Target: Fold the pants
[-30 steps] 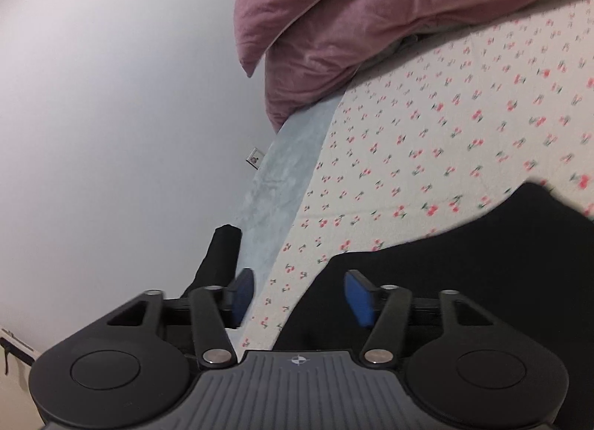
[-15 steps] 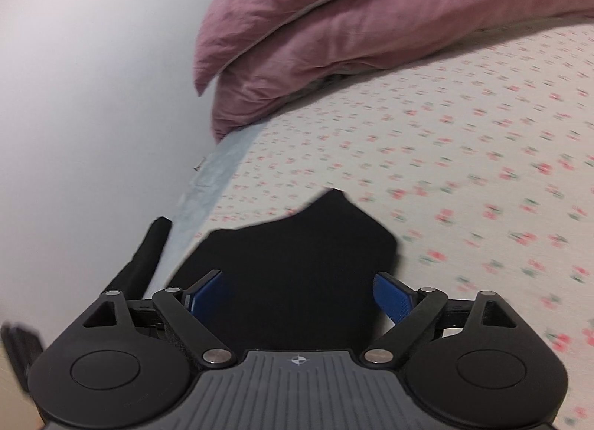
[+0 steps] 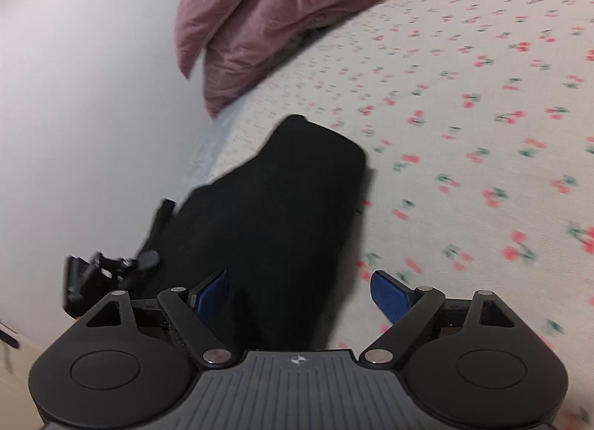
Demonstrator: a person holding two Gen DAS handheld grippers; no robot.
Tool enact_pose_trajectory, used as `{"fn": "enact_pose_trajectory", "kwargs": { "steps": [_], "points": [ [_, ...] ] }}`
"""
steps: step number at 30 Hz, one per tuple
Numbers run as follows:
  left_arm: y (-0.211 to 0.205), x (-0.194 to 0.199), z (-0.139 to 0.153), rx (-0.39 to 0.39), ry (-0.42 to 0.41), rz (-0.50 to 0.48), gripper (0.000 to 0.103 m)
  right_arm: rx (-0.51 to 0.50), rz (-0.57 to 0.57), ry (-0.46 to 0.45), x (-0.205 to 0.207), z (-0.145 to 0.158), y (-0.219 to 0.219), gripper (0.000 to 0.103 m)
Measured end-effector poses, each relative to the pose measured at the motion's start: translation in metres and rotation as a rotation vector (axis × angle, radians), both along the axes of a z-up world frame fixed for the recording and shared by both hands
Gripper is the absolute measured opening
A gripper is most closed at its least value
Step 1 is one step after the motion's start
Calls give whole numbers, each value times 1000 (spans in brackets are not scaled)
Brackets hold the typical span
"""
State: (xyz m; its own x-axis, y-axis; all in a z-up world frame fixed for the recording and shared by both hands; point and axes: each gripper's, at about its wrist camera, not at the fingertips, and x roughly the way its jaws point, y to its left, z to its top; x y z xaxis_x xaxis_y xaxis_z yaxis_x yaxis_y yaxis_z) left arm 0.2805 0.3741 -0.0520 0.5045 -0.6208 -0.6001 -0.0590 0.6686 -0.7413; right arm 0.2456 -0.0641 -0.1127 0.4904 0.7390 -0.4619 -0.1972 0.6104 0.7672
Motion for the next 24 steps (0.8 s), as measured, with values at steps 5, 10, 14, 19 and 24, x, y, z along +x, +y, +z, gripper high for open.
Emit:
{"fn": "enact_pose_trajectory", "kwargs": {
  "steps": [5, 10, 14, 19, 24],
  "points": [
    [-8, 9, 1, 13, -42, -36, 93, 69, -82, 58, 40, -10, 4, 39],
    [-7, 14, -4, 10, -64, -28, 74, -72, -82, -148, 55, 1, 16, 33],
    [-5, 16, -6, -1, -76, -46, 74, -34, -129, -112, 68, -10, 2, 34],
    [-1, 14, -7, -12, -82, -57, 75, 27, -194, -83, 61, -4, -24, 66],
    [-4, 12, -7, -5, -104, -53, 76, 60, -86, -39, 33, 3, -23, 72]
  ]
}}
